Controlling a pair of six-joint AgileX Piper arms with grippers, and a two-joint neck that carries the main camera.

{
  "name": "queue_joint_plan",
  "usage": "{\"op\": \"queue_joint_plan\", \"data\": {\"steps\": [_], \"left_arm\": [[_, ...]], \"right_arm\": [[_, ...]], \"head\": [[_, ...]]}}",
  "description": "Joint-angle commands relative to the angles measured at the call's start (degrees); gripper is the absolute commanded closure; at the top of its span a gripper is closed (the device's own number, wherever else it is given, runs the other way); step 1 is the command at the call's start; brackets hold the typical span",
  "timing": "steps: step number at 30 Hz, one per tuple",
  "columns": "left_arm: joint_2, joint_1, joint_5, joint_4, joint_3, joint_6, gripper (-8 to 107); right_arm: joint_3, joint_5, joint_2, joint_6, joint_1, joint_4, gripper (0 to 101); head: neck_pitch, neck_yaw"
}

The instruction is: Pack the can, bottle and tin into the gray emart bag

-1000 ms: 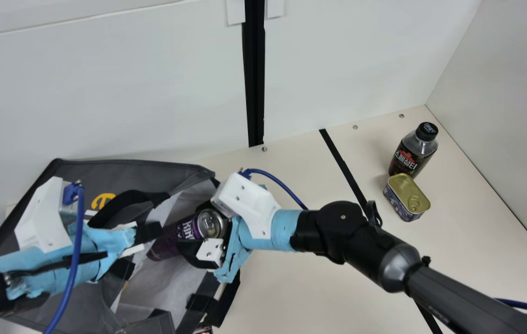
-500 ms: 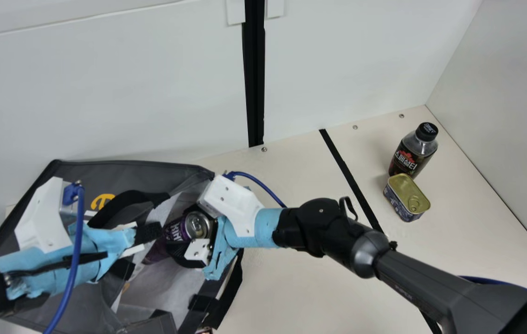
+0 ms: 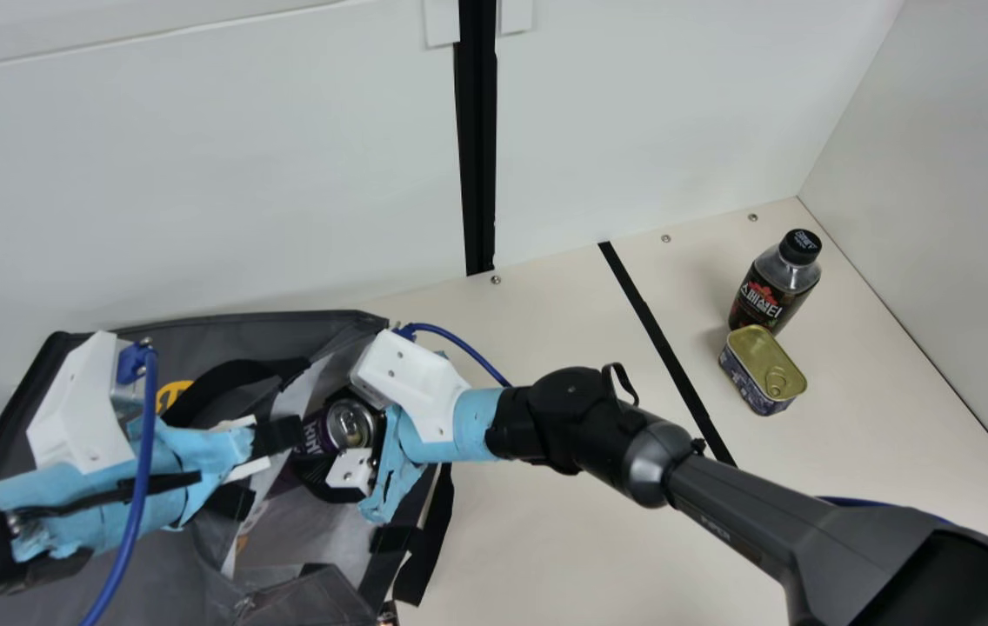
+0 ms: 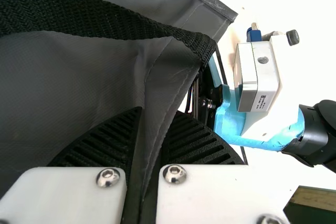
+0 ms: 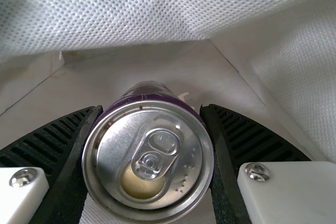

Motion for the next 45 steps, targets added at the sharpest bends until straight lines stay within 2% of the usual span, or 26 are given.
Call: {"op": "queue_joint_plan", "data": {"steps": [1,20,45], "left_arm": [[0.00,0.00,0.00,0.00,0.00,0.00,89],[0.00,0.00,0.00,-0.11,0.00,0.00,89],[0.00,0.00,0.00,-0.11,0.00,0.00,89]], "right_arm": [[-0.20,-0.05,0.13,0.29,0.10,-0.54,75],[0.01,-0.20,-1.47,2.25,-0.63,-3.30,11],[3.91,-0.18,-9.64,8.06,-4.24,-7.86,10]], "head": [[-1.30,-0.05],[-1.30,-0.05],[-1.30,-0.05]]}}
